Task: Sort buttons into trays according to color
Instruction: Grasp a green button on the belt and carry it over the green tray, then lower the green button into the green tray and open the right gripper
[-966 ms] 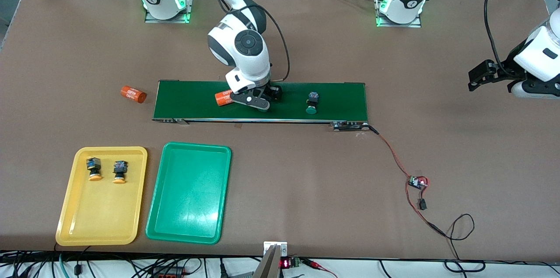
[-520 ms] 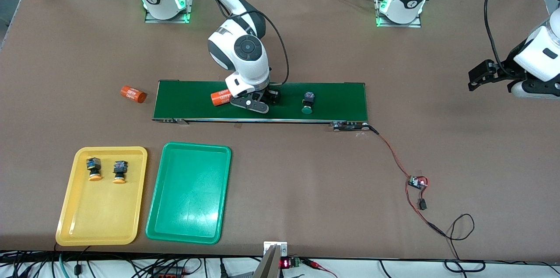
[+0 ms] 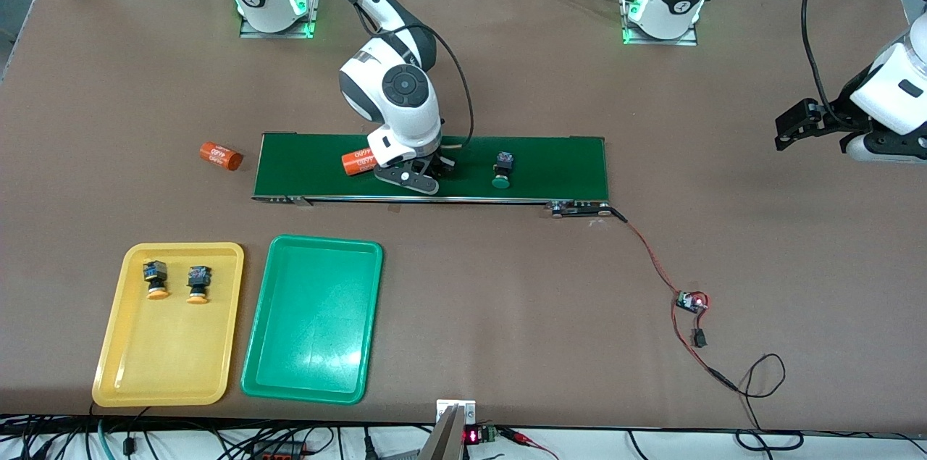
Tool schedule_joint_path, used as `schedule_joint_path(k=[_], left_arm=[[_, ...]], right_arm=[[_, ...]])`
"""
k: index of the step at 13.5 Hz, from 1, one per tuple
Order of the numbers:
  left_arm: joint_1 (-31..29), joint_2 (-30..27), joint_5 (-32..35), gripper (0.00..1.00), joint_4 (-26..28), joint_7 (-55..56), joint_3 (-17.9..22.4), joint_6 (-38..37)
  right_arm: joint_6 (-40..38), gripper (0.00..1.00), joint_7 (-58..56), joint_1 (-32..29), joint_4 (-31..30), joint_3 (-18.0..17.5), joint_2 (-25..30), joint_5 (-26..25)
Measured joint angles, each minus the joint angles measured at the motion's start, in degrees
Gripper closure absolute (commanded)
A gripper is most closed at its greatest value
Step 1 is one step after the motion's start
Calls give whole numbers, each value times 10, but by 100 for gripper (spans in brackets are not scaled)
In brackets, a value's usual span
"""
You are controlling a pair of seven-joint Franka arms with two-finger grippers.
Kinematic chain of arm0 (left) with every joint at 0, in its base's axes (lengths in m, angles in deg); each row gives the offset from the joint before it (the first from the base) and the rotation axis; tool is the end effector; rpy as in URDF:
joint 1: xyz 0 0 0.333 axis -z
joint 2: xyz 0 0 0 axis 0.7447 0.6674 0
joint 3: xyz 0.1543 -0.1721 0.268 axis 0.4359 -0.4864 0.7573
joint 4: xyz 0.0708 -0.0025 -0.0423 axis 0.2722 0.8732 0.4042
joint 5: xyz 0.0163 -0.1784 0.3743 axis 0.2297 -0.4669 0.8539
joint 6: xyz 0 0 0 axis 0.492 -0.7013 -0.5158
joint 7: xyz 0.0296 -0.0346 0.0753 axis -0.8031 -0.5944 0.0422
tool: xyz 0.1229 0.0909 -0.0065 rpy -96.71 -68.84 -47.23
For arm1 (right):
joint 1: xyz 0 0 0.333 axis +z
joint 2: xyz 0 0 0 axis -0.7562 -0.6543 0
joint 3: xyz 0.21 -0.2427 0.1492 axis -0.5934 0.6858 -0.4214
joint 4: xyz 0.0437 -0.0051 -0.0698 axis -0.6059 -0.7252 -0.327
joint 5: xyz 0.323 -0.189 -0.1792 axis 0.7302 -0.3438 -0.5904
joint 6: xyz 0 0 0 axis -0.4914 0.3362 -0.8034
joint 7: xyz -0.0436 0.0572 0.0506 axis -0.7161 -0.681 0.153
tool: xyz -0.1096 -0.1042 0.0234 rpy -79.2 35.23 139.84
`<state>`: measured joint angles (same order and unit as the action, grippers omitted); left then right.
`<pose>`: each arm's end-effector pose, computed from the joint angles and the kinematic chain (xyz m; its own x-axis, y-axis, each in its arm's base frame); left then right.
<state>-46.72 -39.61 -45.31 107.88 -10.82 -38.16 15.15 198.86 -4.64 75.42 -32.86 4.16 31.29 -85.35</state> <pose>0.5954 -0.0108 0.5752 0.9987 -0.0398 0.0312 -0.0391 -0.9990 -0.0230 0.5403 0.4653 0.2326 0.9549 -0.2958 0.0274 -0.2956 -0.9552 -0.0102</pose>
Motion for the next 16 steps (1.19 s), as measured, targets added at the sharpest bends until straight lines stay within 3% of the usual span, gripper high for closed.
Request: schedule_joint_path(k=[4, 9, 16], left_arm=[[0, 0, 0, 0, -1, 0, 0, 0], [0, 0, 0, 0, -1, 0, 0, 0], [-1, 0, 0, 0, -2, 0, 0, -12]], right_arm=[[-100, 95, -131, -3, 88, 43, 2, 9], [-115, 94, -349, -46, 137, 123, 0, 24], [-71, 93, -479, -116, 166, 137, -57, 24]])
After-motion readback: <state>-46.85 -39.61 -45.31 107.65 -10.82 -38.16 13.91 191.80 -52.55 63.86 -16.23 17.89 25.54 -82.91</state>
